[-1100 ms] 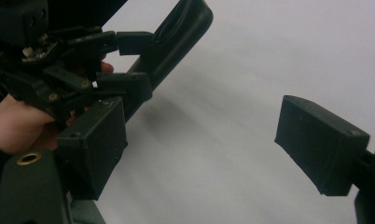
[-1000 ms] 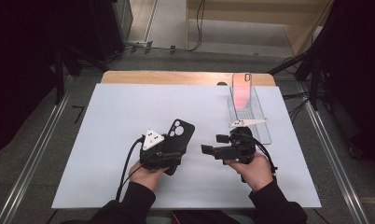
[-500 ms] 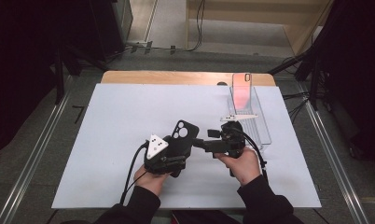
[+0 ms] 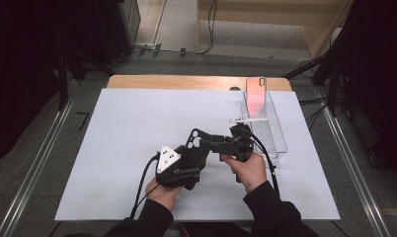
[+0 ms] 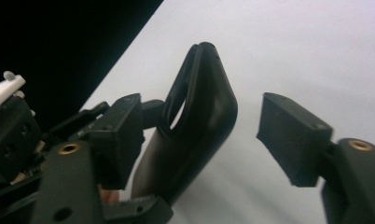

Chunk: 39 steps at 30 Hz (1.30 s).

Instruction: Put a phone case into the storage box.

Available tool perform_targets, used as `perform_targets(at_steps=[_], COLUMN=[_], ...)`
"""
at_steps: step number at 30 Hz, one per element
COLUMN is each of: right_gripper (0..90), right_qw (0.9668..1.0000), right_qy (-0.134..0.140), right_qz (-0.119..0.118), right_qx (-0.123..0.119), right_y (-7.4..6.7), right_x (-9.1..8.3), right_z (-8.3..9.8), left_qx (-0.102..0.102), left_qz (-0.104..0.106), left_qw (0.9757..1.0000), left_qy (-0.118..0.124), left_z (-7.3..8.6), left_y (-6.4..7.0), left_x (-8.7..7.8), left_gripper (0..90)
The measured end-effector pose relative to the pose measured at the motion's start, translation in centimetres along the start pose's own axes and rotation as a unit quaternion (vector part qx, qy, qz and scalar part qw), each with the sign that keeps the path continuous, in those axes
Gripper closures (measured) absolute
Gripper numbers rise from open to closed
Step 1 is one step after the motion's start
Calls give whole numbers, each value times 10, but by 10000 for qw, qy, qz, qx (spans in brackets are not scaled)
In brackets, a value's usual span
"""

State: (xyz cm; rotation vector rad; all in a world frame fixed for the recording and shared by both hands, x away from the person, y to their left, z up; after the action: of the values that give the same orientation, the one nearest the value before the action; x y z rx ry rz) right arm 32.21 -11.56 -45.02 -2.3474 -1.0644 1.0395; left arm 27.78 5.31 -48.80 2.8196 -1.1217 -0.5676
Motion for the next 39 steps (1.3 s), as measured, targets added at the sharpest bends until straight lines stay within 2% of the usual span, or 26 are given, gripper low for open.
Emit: perform_targets(at_steps=[4,5,7,13,22,32,36,39], right_gripper=[536,556,648,748,771,774,774,774], right_qw=[9996,9995,9987,9956,9943,9945,9957,9963], right_qy=[-24,-27,-50,3,24,31,39,127], right_qz=[-127,-151,-321,-716,-895,-924,-836,-770], right_qx=[260,277,384,597,571,498,402,352], right_y=[2,2,3,4,-2,-7,-9,-7], right_x=[2,3,4,4,-1,-3,-5,-9], right_z=[-3,-3,-4,-7,-9,-12,-13,-15], left_qx=[-45,-66,-98,-97,15,125,-16,-112], left_qz=[7,30,33,46,97,136,307,361], left_qw=[10000,10000,9999,9999,9999,9998,9995,9991], left_qy=[-11,-10,10,4,115,92,-31,-184], left_z=[0,0,-1,0,-3,-7,-9,-10], left_y=[1,0,0,0,2,1,1,1], left_x=[0,-1,-1,0,-2,-4,-5,-5], left_gripper=[145,145,145,143,139,130,129,130])
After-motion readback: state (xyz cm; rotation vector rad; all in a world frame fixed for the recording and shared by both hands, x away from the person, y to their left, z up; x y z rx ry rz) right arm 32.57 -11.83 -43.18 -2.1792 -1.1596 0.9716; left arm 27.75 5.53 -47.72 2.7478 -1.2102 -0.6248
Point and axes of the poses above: each handheld gripper's, and its own axes: x roughly forward along the jaws, z roughly out of its underside, y roughly to its right, the point moved 4 cm from there along x, roughly forward along the jaws, and after that the axes turned 3 degrees about y, right-handed, at the moved point
